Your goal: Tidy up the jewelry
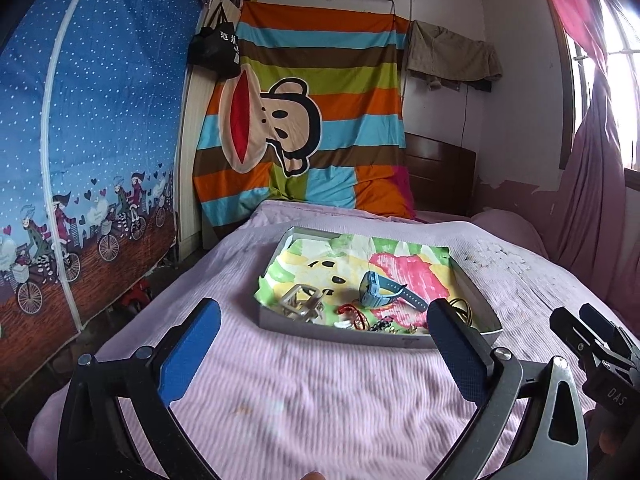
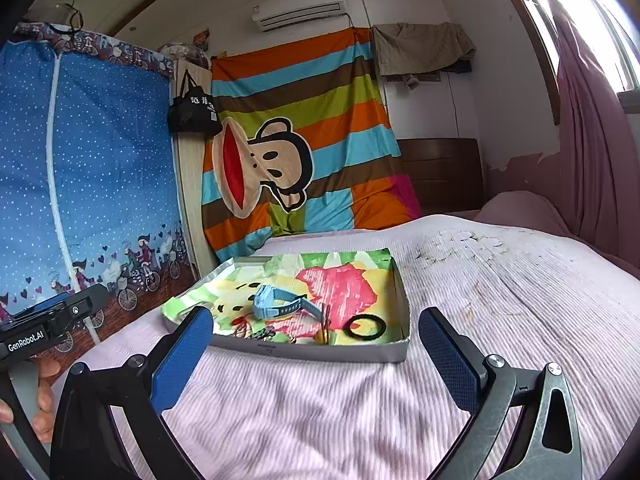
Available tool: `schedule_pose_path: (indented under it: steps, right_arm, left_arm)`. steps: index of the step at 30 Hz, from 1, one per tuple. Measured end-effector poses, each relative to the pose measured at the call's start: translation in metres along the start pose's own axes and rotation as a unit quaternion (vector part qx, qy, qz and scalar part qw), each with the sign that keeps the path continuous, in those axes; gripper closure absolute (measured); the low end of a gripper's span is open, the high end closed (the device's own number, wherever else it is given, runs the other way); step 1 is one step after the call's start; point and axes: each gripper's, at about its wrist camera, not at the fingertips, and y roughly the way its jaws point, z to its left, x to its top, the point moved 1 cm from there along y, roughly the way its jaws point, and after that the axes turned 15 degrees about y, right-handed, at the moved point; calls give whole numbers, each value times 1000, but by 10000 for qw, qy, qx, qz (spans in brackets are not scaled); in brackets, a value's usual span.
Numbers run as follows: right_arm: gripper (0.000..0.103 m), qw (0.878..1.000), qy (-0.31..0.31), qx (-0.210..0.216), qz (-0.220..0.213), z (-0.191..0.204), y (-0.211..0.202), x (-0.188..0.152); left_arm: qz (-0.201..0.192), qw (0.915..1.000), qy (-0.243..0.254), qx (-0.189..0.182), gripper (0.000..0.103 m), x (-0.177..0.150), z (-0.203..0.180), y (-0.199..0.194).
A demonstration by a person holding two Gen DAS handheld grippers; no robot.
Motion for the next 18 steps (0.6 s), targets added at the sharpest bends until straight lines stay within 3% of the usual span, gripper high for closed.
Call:
schedule_pose_path:
  steps: [18]
  right_arm:
    - [0,9999,-136,37,8,26,-58,-43]
  left_arm:
    - [15,9993,151,329,2,-53,19,-71]
